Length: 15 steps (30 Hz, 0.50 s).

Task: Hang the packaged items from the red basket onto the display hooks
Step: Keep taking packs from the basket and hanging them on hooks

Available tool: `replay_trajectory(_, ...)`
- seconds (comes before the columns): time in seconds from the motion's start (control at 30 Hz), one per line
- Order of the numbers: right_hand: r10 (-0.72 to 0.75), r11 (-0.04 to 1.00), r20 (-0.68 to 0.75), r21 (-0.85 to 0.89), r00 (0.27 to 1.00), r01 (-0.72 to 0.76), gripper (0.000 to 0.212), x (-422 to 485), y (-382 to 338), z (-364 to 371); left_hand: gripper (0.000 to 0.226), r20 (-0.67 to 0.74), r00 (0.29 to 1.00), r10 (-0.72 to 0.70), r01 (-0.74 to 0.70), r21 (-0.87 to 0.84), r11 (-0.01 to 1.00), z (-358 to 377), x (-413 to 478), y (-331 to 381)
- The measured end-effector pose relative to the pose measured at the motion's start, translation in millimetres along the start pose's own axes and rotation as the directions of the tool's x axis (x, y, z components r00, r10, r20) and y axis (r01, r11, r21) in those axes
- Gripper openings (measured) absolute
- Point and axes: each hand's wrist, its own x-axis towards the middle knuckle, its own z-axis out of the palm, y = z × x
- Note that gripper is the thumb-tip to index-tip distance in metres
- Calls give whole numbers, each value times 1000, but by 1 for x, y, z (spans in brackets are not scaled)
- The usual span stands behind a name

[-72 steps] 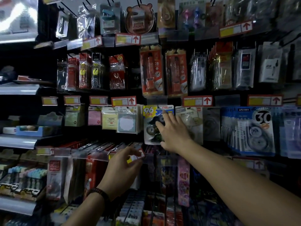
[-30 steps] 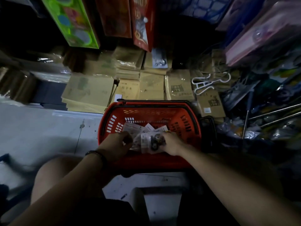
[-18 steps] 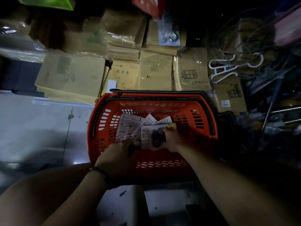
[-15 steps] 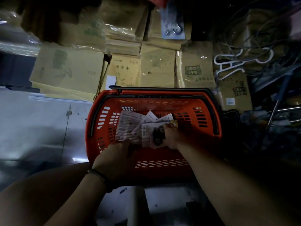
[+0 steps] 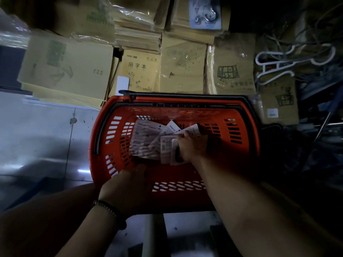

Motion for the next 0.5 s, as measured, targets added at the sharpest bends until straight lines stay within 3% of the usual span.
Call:
replay_trajectory(0.1, -32, 997, -8, 69, 999, 32, 61, -1, 6, 5, 31, -90, 995, -38, 33, -54, 998, 10, 4, -2)
replay_trajectory(0.27, -104, 981, -40, 160, 994, 109, 23, -20, 26, 4, 34, -50, 999, -5, 4, -18, 1000, 10, 8, -3)
replay_trajectory(0.4, -153, 959, -59, 231, 986, 163, 9, -41, 44, -1, 39, -25, 999, -22, 20, -74, 997, 13, 9, -11)
replay_trajectory(0.5, -74, 912, -123, 392, 990, 117, 23, -57, 49, -16, 48, -88, 995, -46, 44, -19, 999, 26, 24, -26)
